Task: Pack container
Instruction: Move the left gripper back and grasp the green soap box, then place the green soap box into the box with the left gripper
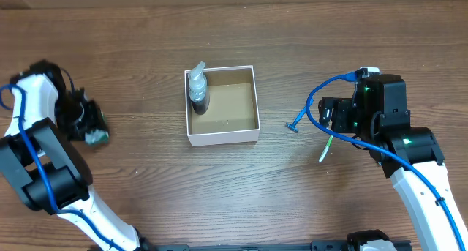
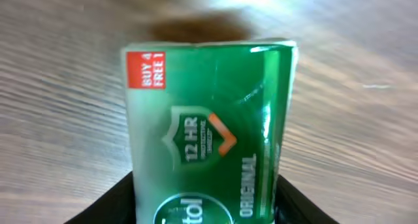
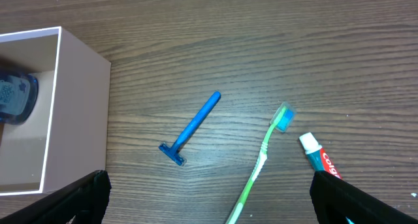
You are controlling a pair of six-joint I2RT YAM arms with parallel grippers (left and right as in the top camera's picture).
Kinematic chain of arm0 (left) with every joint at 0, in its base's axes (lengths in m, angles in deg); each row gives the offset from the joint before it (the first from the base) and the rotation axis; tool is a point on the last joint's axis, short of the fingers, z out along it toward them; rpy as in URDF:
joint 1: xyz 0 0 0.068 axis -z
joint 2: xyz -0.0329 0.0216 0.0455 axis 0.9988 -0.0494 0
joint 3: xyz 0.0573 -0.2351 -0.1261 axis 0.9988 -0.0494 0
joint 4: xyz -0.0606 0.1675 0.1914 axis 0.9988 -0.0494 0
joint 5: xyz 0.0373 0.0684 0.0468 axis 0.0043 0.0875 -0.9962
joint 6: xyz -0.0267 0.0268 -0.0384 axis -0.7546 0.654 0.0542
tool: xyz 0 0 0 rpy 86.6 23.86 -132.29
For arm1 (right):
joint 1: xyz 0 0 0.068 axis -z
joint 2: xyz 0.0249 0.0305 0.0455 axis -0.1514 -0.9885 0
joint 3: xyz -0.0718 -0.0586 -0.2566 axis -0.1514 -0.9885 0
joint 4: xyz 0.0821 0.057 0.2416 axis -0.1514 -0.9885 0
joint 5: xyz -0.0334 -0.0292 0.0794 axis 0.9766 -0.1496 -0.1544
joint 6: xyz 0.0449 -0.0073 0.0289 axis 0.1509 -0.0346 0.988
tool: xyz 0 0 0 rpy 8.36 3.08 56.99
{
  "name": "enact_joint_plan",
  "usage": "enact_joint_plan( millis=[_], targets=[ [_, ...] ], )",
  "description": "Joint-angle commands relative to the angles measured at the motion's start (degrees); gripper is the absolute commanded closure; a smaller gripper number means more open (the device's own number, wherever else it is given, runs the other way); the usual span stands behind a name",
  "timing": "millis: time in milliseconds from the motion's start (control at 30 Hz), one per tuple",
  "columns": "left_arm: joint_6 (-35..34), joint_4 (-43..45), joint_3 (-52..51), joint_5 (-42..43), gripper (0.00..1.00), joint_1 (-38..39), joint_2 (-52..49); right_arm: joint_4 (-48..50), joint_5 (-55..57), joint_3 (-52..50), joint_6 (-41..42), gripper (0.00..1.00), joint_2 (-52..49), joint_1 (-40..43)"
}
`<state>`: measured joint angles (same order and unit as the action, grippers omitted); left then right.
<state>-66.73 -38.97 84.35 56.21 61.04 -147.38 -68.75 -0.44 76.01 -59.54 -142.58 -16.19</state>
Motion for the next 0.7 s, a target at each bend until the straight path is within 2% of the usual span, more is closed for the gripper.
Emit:
enact_joint_plan(
  millis=[0, 133, 300, 500, 667],
  targets=[
    [-0.98, -2.97, 9.62, 5.2, 0.96, 5.79, 6.71, 0.31, 0.11, 1.64, 0.28, 0.0, 0.46, 0.11],
    [-1.97, -3.02, 15.47, 5.73, 0.96, 16.39, 15.45, 0.28, 0.11, 1.64, 0.28, 0.0, 0.46, 0.11],
    [-3.45, -0.22, 17.75, 4.81, 0.96, 31.21, 21.24, 0.28, 0.09, 1.64, 0.28, 0.0, 0.46, 0.11],
    [-6.03, 0.83, 17.29, 0.63, 0.96, 46.45, 19.82, 0.28, 0.09, 1.64, 0.28, 0.0, 0.46, 0.11],
    [-8.17, 1.05, 16.96, -2.25, 0.96, 52.28, 13.86, 0.28, 0.09, 1.64, 0.28, 0.0, 0.46, 0.11]
  ],
)
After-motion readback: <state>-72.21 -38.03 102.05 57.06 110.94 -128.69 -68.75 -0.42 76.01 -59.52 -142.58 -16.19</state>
